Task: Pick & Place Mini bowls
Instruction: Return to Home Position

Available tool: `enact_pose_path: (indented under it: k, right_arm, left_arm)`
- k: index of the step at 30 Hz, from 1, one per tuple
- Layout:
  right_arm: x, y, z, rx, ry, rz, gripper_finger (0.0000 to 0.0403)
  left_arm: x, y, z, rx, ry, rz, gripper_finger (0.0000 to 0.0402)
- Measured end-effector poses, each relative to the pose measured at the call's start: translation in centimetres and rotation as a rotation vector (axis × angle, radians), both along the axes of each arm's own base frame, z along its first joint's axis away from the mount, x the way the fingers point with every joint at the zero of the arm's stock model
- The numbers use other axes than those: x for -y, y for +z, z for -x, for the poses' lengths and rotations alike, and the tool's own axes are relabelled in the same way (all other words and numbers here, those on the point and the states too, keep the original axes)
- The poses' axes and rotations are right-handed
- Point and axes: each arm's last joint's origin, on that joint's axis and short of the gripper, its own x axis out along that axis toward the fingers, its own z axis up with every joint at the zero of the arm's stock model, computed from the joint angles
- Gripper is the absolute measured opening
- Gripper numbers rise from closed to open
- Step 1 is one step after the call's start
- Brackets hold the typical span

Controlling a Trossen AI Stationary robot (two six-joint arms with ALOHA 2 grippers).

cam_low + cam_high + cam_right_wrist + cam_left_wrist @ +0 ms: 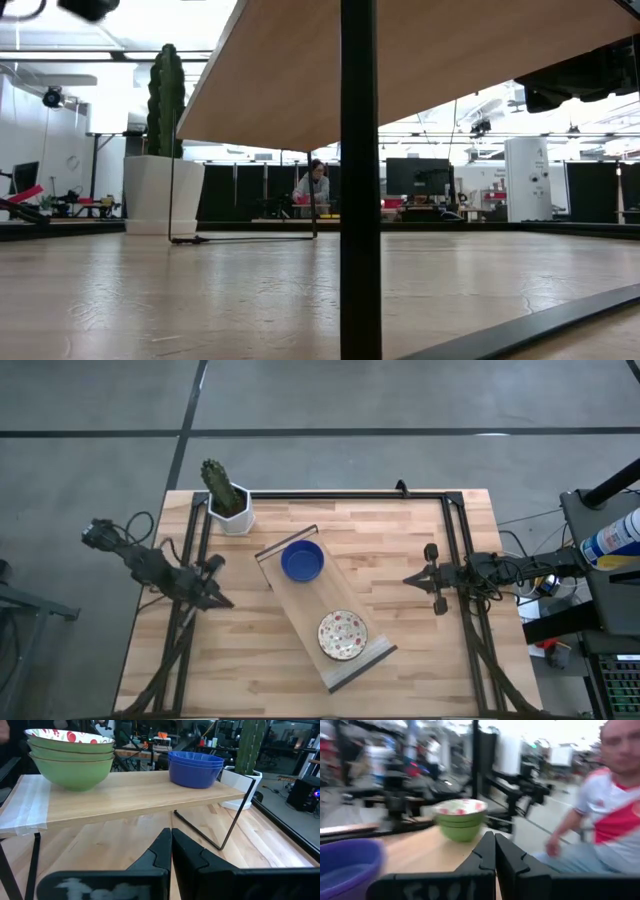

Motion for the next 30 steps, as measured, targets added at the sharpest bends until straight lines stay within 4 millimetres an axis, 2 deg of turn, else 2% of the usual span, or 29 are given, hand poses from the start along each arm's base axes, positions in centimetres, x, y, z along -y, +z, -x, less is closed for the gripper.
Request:
enact_pose_path:
  k: [7, 9, 11, 13, 15, 21, 27, 30]
  right_arm:
    - [0.0, 0.0, 0.0, 0.000, -0.001, 0.000, 0.0008]
    - [0.0, 0.0, 0.0, 0.000, 0.000, 0.000, 0.0008]
    - [0.0, 0.0, 0.0, -0.001, 0.000, 0.000, 0.0008]
    - [0.0, 0.0, 0.0, -0.001, -0.002, 0.000, 0.0008]
    - [0.0, 0.0, 0.0, -0.001, 0.000, 0.000, 0.0008]
    - [0.0, -0.1, 0.0, -0.005, 0.000, 0.001, 0.0008]
    - [0.0, -0.1, 0.0, -0.014, 0.000, 0.002, 0.0008]
    - [0.0, -0.1, 0.0, -0.014, 0.000, 0.003, 0.0008]
  left_arm:
    - [-1.9, -3.2, 2.2, 0.098, 0.145, 0.078, 0.0000]
    - [-1.8, -4.8, 1.8, 0.027, 0.181, 0.039, 0.0000]
    - [-1.7, -4.7, 1.8, 0.035, 0.150, 0.056, 0.0000]
    - [-1.5, -5.7, 1.6, -0.025, 0.140, 0.044, 0.0000]
    - [-1.5, -5.8, 1.6, -0.032, 0.135, 0.066, 0.0000]
    - [-1.3, -7.9, 1.0, -0.077, 0.147, 0.007, 0.0000]
    - [-1.5, -9.7, 0.3, -0.031, 0.370, 0.063, 0.0000]
    - [-1.7, -9.9, 0.1, -0.036, 0.448, 0.108, 0.0000]
